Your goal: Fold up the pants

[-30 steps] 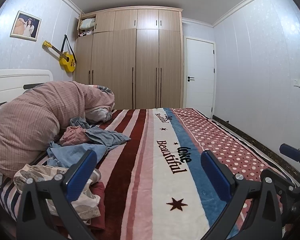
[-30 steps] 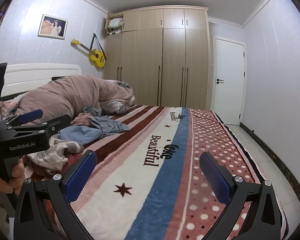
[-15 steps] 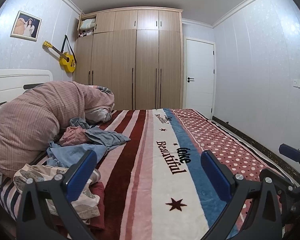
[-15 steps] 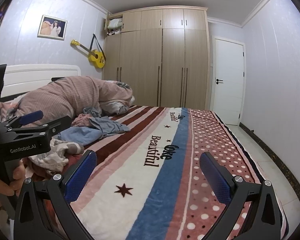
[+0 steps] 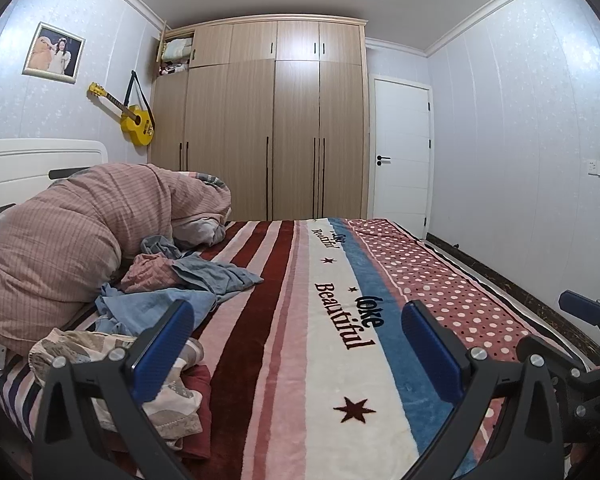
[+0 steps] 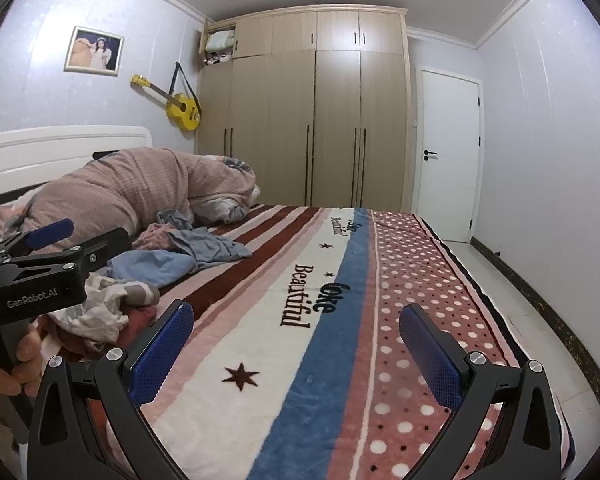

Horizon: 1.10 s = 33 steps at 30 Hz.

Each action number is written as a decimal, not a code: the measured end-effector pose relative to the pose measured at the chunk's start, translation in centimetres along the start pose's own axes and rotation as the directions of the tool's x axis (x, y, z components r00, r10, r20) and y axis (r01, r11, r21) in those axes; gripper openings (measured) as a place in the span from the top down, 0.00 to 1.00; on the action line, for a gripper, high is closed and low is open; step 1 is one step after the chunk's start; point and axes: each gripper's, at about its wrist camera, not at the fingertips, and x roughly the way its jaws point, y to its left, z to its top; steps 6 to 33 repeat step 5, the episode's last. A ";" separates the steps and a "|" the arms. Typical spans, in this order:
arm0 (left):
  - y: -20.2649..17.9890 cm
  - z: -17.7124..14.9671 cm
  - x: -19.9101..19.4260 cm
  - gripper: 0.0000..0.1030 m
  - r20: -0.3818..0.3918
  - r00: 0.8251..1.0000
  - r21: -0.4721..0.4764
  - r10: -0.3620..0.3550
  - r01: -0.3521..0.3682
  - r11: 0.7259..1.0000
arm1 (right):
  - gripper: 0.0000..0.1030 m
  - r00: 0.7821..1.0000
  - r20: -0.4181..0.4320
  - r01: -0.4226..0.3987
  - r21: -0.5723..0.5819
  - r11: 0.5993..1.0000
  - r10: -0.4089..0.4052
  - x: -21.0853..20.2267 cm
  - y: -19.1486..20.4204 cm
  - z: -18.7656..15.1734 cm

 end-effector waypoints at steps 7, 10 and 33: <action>-0.3 0.1 0.0 0.01 0.000 1.000 0.004 -0.001 0.001 1.000 | 0.00 1.000 -0.009 -0.003 0.007 1.000 0.003 0.3 0.3 -0.1; -0.3 0.1 0.0 0.01 0.000 1.000 0.004 -0.001 0.001 1.000 | 0.00 1.000 -0.009 -0.003 0.007 1.000 0.003 0.3 0.3 -0.1; -0.3 0.1 0.0 0.01 0.000 1.000 0.004 -0.001 0.001 1.000 | 0.00 1.000 -0.009 -0.003 0.007 1.000 0.003 0.3 0.3 -0.1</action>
